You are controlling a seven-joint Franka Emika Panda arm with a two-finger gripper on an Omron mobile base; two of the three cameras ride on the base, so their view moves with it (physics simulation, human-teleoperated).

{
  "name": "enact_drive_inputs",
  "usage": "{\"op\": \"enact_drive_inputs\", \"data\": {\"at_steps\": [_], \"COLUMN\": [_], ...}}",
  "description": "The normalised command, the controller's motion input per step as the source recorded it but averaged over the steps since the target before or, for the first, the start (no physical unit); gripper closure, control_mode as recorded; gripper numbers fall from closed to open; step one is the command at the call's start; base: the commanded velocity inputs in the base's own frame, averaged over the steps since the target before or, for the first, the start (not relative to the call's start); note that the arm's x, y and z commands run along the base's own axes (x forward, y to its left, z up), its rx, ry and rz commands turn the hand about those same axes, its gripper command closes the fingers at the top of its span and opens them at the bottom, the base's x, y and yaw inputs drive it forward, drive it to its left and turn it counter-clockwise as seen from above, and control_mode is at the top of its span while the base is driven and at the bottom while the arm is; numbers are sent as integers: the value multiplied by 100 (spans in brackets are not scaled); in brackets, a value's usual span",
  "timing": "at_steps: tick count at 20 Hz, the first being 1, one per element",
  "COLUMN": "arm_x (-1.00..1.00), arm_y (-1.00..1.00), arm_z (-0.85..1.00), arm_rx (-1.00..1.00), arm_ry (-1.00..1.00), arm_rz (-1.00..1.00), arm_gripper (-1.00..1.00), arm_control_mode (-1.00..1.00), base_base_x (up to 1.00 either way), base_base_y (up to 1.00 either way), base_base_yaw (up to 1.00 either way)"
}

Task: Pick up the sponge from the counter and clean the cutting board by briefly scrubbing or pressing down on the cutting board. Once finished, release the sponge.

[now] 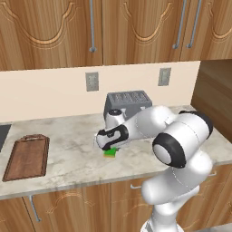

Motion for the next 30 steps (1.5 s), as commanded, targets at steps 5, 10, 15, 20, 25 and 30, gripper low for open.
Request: {"op": "enact_drive_inputs", "data": {"at_steps": [5, 10, 15, 20, 25, 30], "arm_x": [-17, -33, -33, -17, -1, -1], "arm_y": [-52, -38, -36, -35, -30, -12], "arm_z": [22, 30, 25, 16, 16, 11], "arm_rx": [0, 0, 0, 0, 0, 0], "arm_ry": [-3, 0, 0, 0, 0, 0], "arm_rz": [5, 2, 2, 7, 10, 6], "arm_gripper": [100, 100, 100, 100, 100, 100], "arm_control_mode": [-100, -100, -100, -100, -100, -100], "base_base_x": [0, 0, 0, 0, 0, 0], "base_base_y": [0, 0, 0, 0, 0, 0], "base_base_yaw": [0, 0, 0, 0, 0, 0]}}
